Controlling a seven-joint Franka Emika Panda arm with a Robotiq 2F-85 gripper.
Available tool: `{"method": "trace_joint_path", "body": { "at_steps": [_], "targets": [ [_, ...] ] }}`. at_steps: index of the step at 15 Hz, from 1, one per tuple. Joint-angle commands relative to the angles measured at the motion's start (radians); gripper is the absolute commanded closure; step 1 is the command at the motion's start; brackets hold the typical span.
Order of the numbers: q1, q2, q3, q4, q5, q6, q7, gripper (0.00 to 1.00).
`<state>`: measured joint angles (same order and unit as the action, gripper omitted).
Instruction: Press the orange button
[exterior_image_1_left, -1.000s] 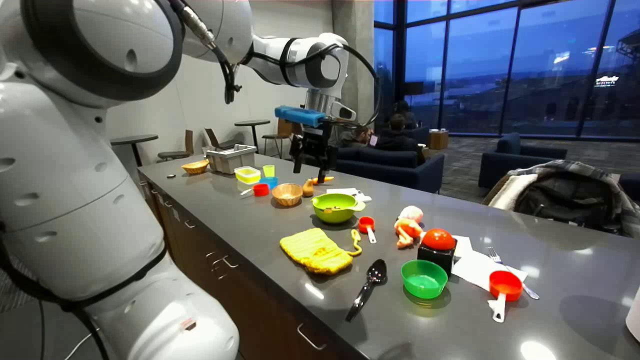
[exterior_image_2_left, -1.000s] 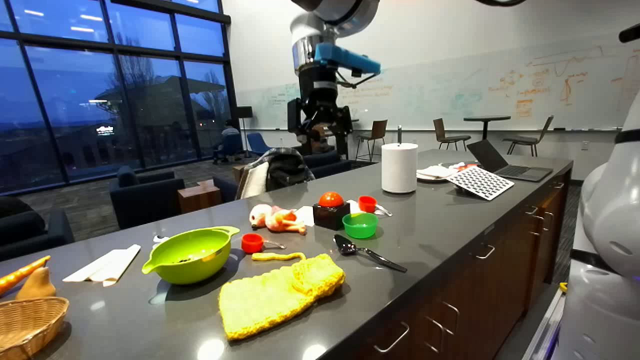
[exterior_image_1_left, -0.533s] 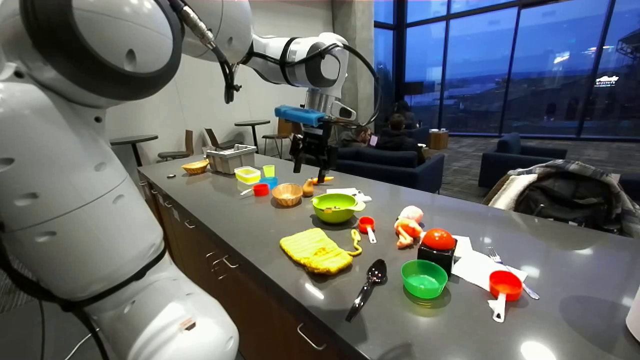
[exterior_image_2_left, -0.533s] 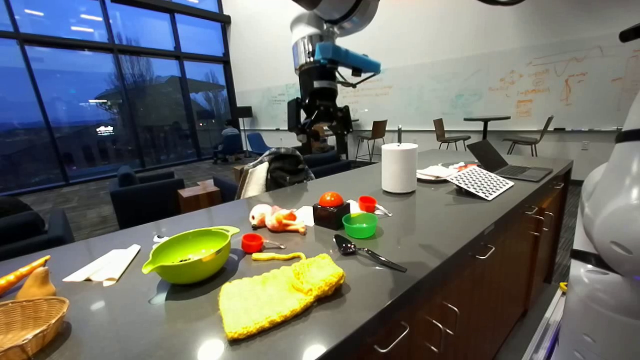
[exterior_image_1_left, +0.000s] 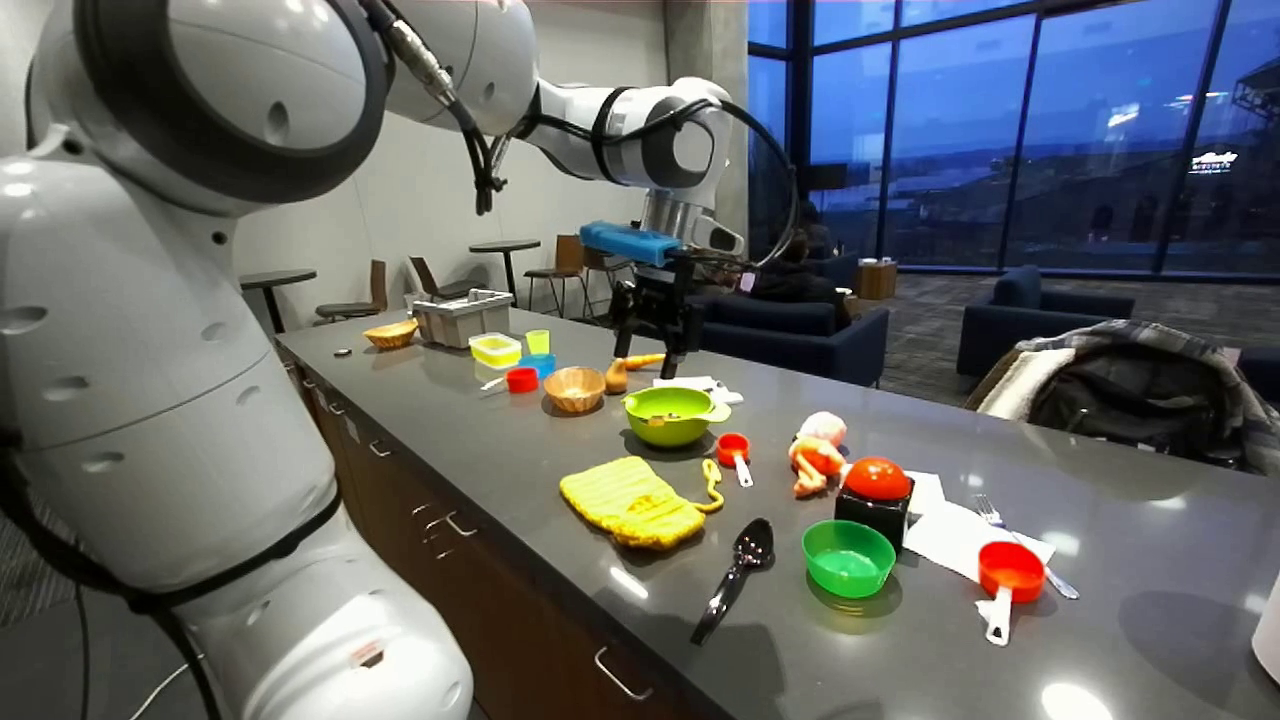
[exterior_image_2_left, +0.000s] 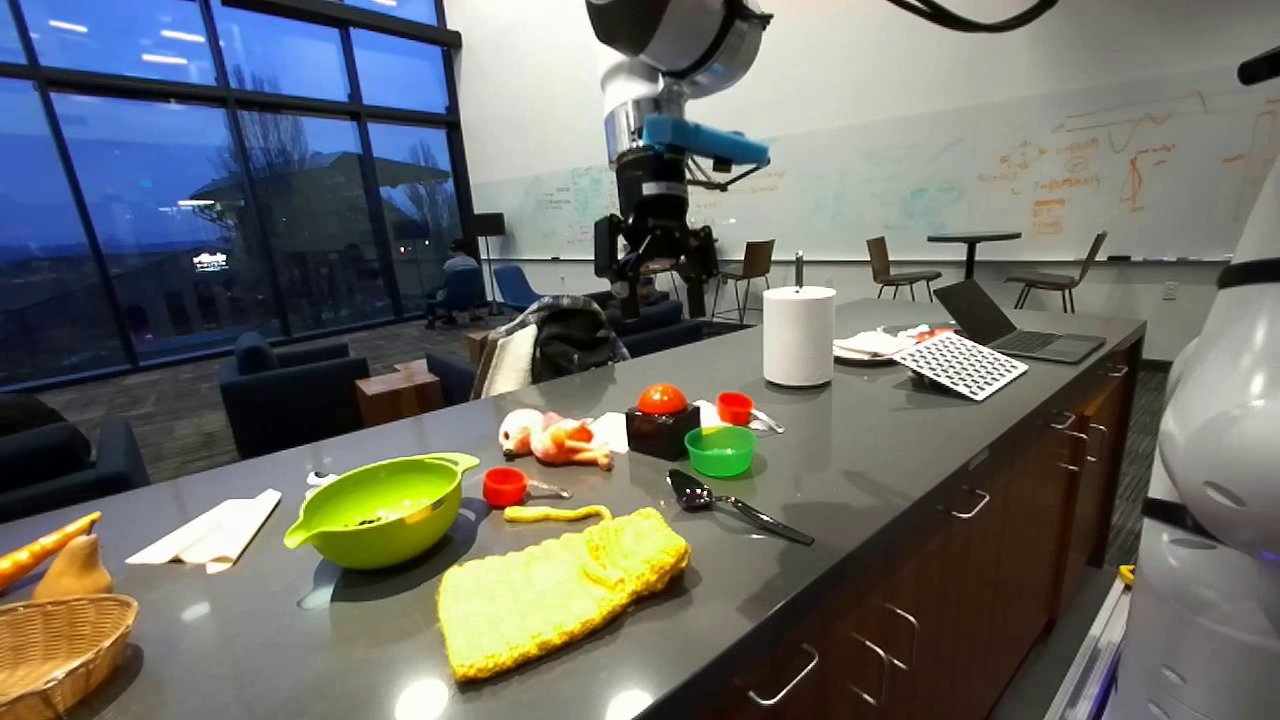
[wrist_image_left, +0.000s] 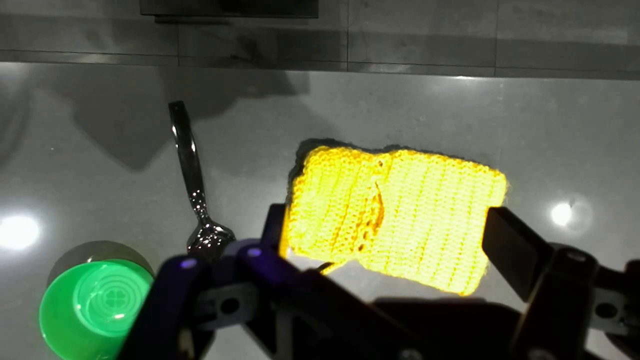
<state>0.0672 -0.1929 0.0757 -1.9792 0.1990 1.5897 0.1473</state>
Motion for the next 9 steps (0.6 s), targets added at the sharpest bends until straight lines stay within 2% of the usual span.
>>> {"method": "trace_joint_path", "body": {
  "at_steps": [1,5,9],
  "targets": [
    [-0.03,0.023,-0.034,0.027,0.033,0.037,-0.007,0.0],
    [-0.062,0.069,-0.073,0.073,0.056,0.096,-0.008,0.0],
    [-0.085,0.141,-0.093,0.17,0.019,0.116,0.007,0.0]
  ]
}}
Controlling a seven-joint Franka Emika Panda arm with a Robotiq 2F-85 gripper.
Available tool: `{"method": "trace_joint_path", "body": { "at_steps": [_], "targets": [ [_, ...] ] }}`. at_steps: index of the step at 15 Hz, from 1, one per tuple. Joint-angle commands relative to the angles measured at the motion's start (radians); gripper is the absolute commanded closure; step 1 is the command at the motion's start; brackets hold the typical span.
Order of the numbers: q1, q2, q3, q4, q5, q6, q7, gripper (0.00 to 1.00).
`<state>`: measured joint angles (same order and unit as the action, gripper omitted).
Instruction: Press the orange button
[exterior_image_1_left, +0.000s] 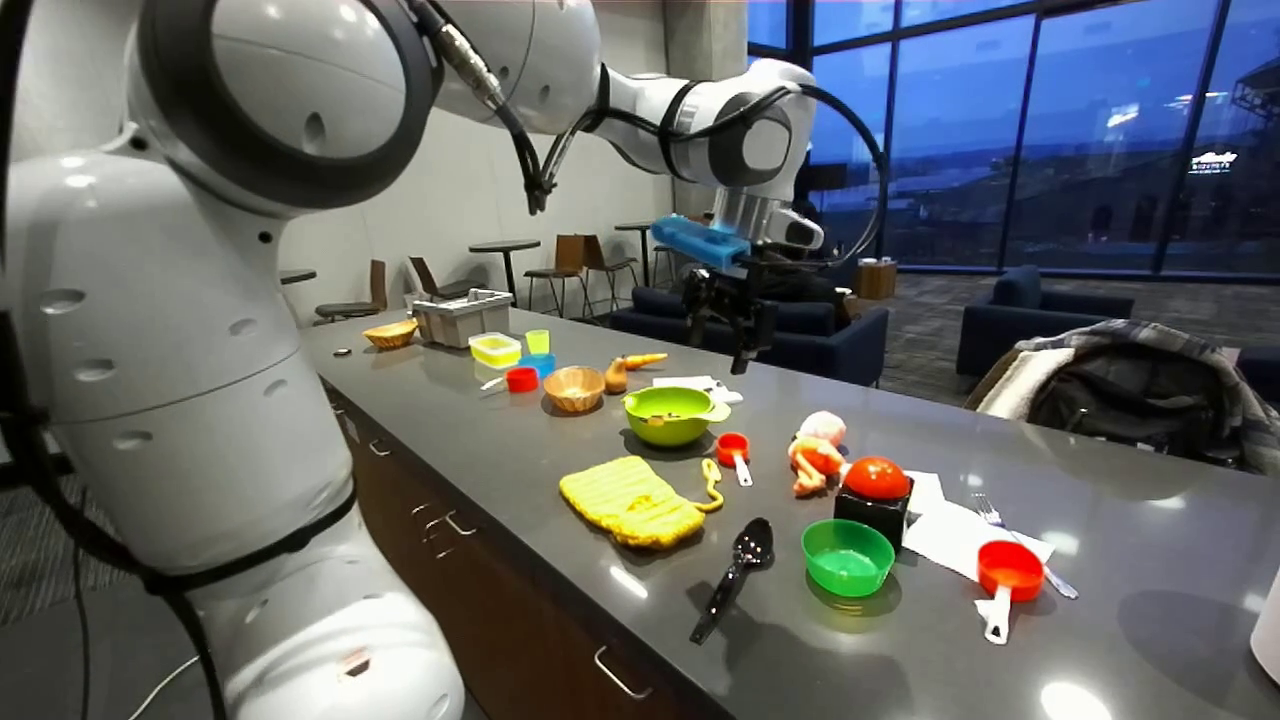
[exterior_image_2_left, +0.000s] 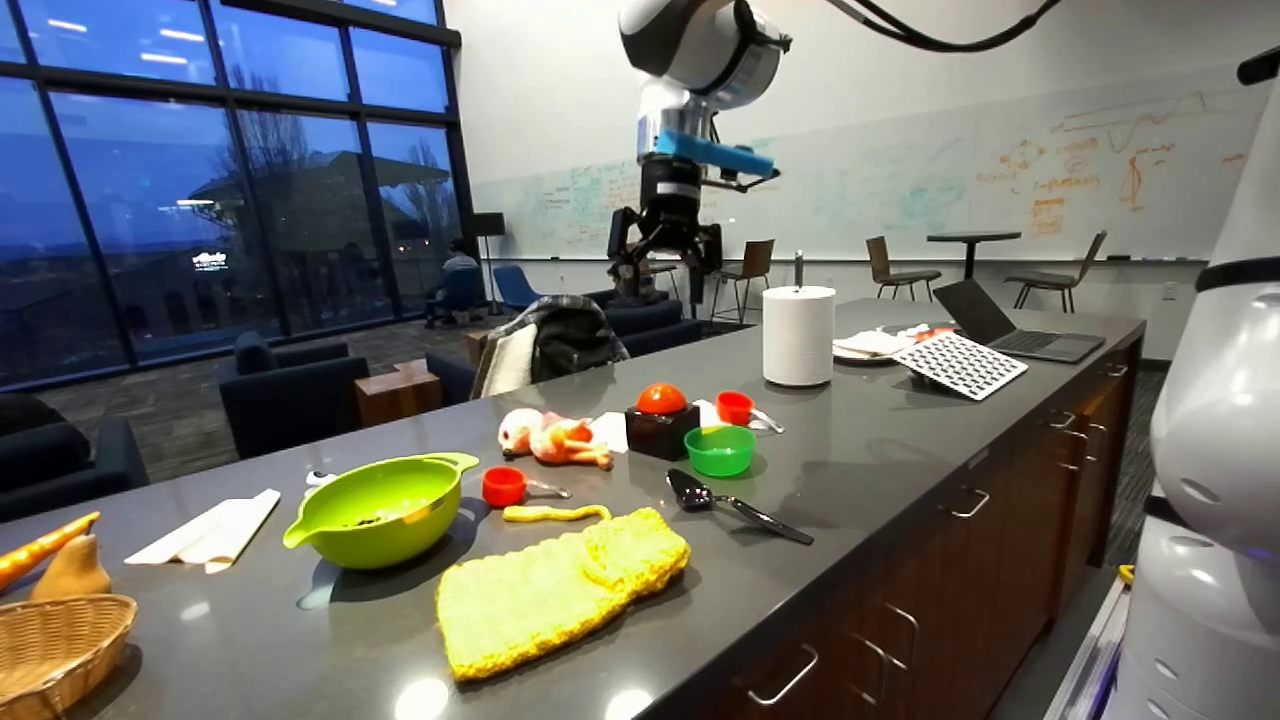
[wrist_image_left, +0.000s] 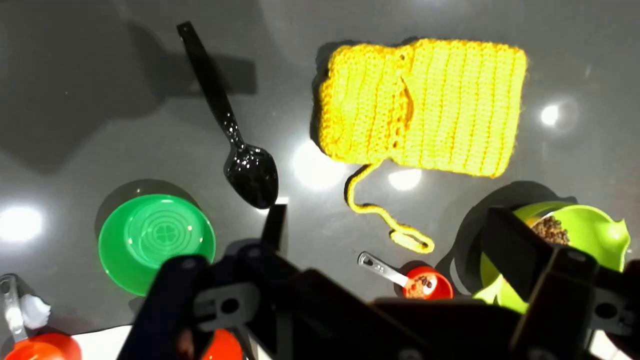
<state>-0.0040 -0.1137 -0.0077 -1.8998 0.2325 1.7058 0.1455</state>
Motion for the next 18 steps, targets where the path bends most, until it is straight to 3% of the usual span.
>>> {"method": "trace_joint_path", "body": {
  "at_steps": [1,2,3,11,18],
  "targets": [
    [-0.017,0.075,-0.011,0.113,-0.025,0.01,0.023,0.0],
    [-0.017,0.076,-0.01,0.131,-0.045,0.022,0.033,0.0],
    [-0.015,0.051,-0.011,0.073,-0.016,0.018,0.004,0.0],
    [-0.017,0.075,-0.013,0.119,-0.029,0.022,0.013,0.0],
    [-0.035,0.196,-0.035,0.159,-0.018,-0.013,0.033,0.0]
  ]
}}
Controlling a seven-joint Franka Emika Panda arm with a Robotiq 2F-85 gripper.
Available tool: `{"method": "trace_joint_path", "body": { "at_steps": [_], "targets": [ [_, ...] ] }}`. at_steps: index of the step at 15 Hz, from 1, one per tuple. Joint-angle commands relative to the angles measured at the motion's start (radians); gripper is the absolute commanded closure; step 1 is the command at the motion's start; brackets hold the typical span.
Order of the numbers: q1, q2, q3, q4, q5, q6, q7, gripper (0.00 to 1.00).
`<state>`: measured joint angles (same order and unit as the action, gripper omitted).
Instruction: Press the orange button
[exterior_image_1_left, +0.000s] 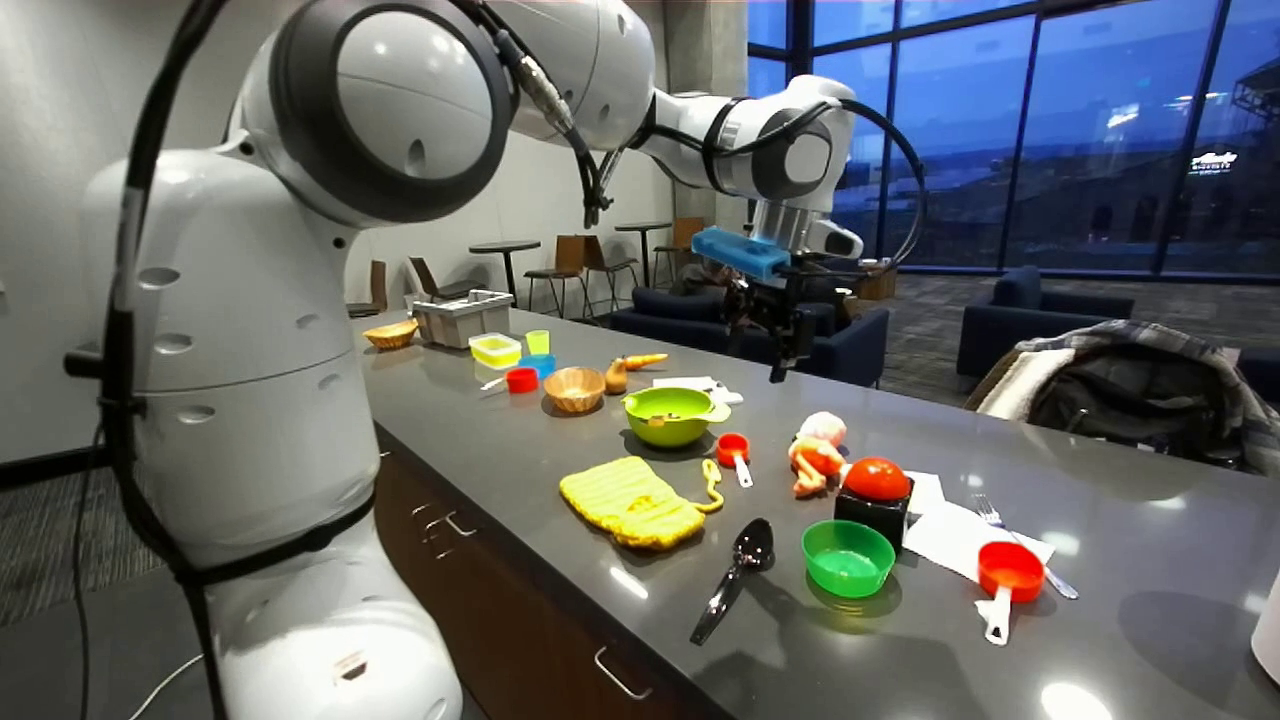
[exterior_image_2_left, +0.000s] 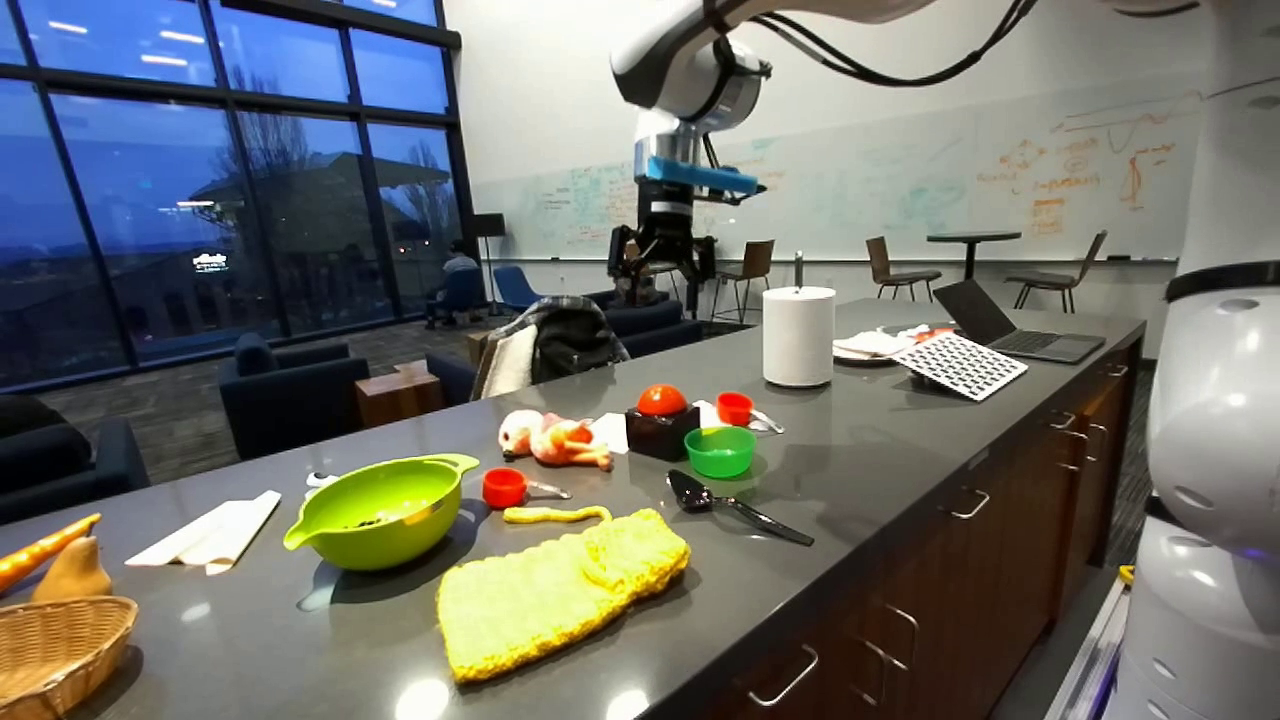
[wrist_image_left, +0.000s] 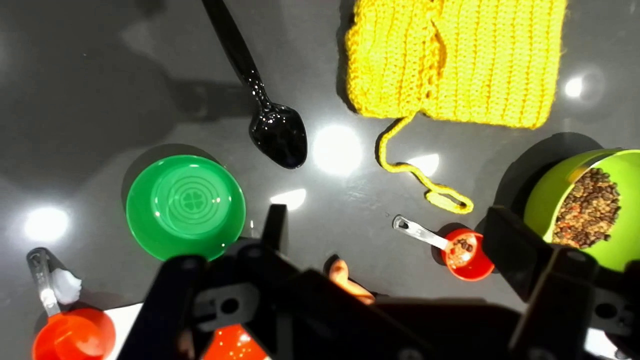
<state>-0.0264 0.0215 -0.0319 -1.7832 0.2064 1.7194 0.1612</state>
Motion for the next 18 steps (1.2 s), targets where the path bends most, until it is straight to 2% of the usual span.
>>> {"method": "trace_joint_path", "body": {
  "at_steps": [1,7,18],
  "targets": [
    [-0.017,0.081,-0.015,0.053,0.004,-0.029,0.021,0.0],
    [-0.045,0.201,-0.041,0.151,0.003,-0.033,0.032,0.0],
    [-0.04,0.367,-0.06,0.331,-0.114,0.117,0.094,0.0]
  ]
}}
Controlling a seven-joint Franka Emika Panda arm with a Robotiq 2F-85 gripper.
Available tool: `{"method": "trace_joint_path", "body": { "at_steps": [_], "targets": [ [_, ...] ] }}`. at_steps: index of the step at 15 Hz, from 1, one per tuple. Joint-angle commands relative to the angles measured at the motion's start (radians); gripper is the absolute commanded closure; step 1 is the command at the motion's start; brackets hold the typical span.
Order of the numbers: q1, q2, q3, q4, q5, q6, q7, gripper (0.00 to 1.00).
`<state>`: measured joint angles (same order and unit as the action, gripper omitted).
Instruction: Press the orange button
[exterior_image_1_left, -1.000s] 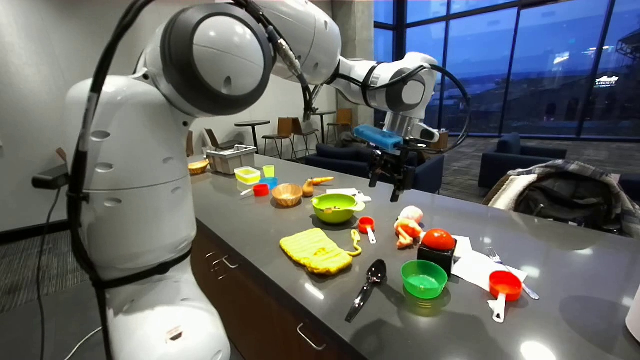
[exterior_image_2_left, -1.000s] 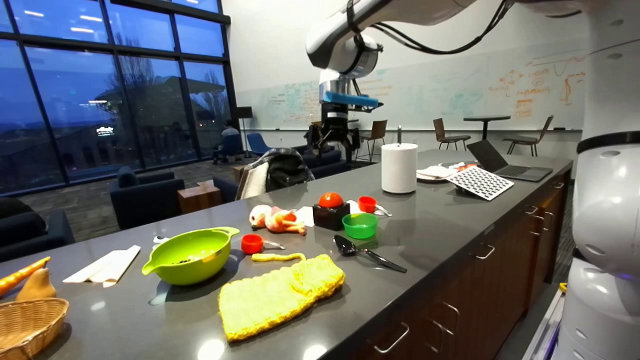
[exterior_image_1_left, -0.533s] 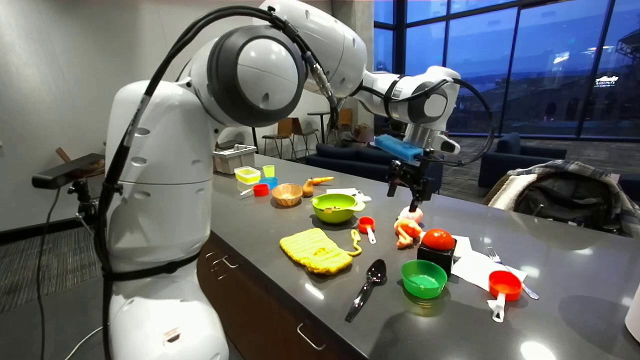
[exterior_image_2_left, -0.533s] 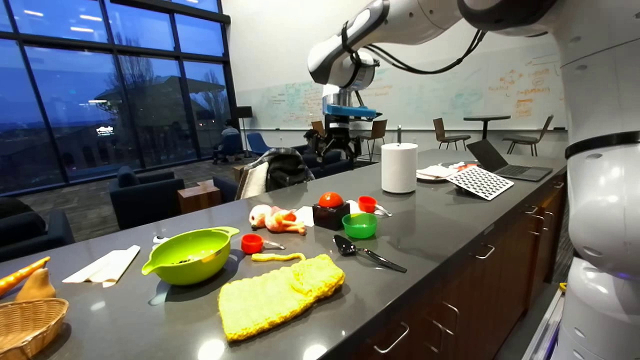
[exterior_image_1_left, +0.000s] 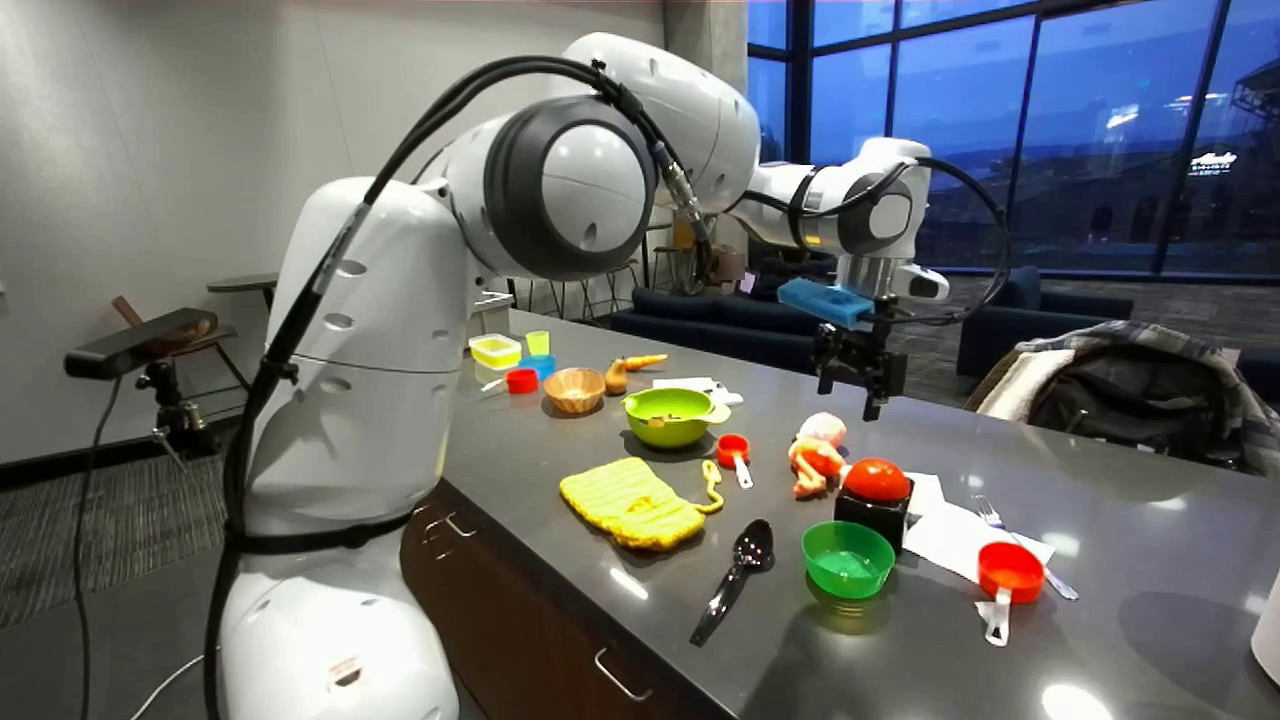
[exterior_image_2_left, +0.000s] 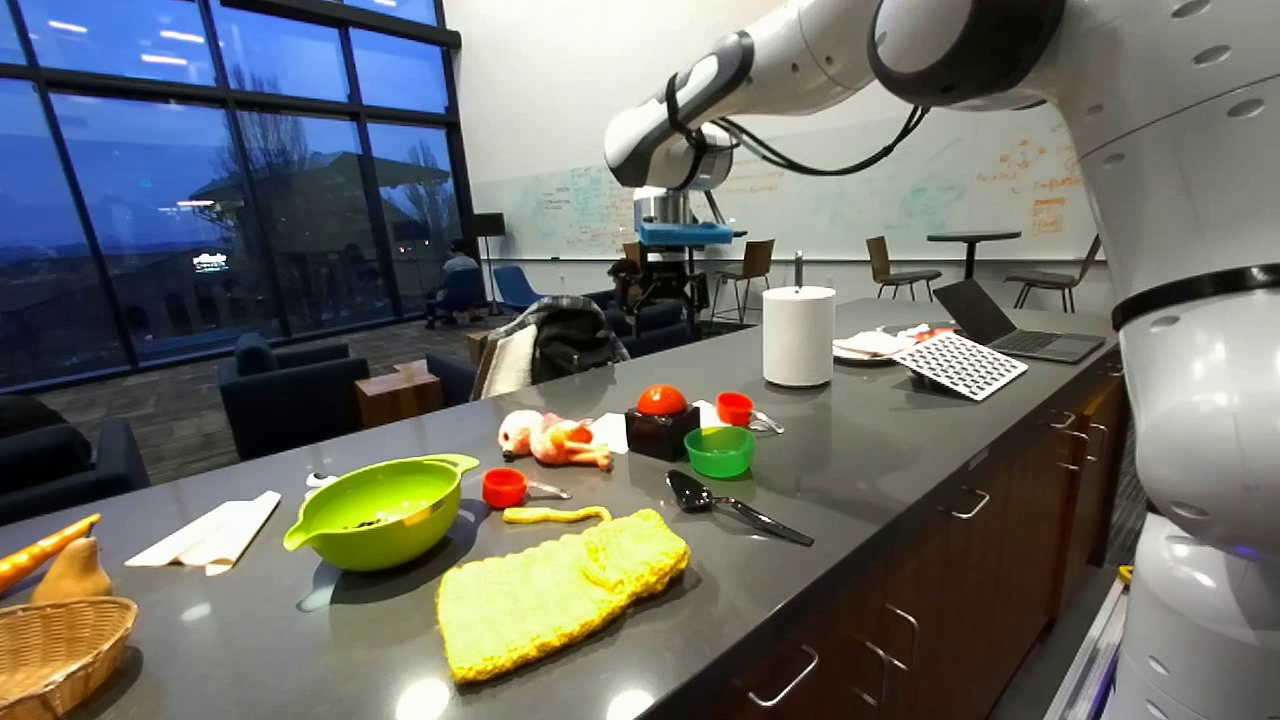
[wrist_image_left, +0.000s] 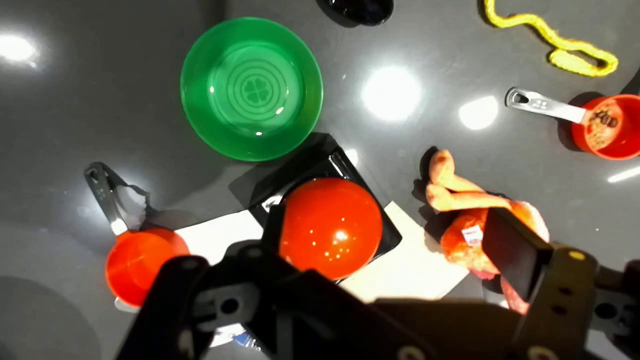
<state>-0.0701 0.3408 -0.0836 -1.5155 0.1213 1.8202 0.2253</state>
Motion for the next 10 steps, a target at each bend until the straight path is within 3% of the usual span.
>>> {"method": "trace_joint_path", "body": {
  "at_steps": [1,10],
  "targets": [
    [0.002,0.063,-0.01,0.081,-0.035,0.023,0.033,0.0],
    [-0.013,0.155,-0.008,0.226,-0.002,-0.034,0.065,0.0]
  ]
}}
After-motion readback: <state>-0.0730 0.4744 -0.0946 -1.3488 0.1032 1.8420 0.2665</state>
